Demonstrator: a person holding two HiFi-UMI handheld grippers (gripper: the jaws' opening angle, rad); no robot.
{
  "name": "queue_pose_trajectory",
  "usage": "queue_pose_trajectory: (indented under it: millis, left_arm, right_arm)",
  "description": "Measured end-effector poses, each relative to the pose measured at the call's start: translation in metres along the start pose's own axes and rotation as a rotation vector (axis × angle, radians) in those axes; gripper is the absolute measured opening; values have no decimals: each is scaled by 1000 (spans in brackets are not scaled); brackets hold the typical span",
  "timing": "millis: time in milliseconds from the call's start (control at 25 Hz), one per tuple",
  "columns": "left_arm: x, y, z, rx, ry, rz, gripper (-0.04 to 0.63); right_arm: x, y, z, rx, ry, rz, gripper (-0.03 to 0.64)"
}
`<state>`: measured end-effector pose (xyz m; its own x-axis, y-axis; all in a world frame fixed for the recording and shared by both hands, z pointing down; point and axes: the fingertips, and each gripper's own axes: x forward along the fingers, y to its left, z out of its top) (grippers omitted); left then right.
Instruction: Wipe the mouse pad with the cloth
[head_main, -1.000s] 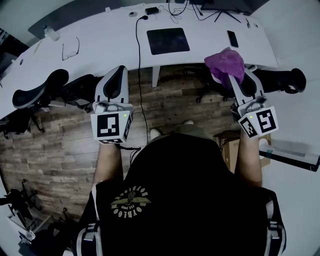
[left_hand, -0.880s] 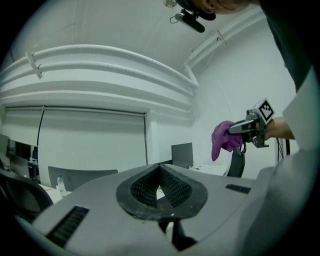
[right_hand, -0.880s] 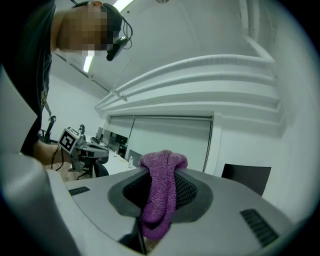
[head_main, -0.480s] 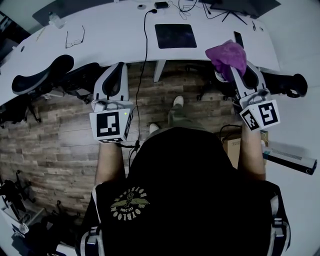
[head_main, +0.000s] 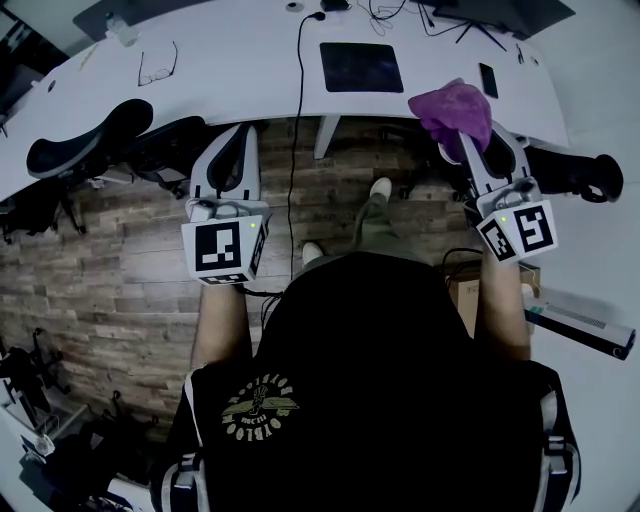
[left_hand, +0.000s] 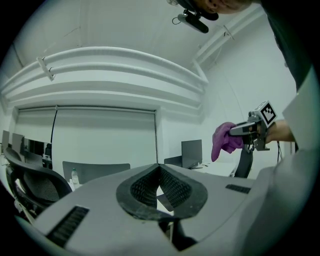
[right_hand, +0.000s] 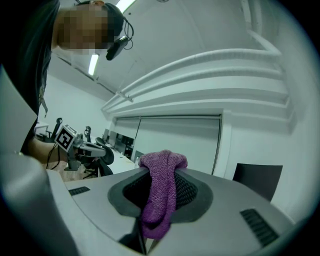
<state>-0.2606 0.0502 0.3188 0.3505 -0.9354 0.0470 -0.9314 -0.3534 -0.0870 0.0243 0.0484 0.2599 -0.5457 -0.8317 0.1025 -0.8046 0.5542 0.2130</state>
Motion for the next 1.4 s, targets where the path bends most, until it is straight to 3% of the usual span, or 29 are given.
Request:
queue_pose_trajectory:
  millis: [280,480,840,1400]
  left_arm:
    - [24,-25,-4,27,31,-32,2]
    - [54,-43,-16,-38,74,-65,3]
    - [102,-58,-5,-8,47,-84,2]
    - [148,-47,-14,-38,58,-9,3]
  right_arm:
    - [-10,-34,-19,48,-3,-36,87]
    - [-11,-69,-40,92,5,-60,86]
    - [18,-99,-70,149,12,-31,86]
    - [61,-155,-73,115,8,15,86]
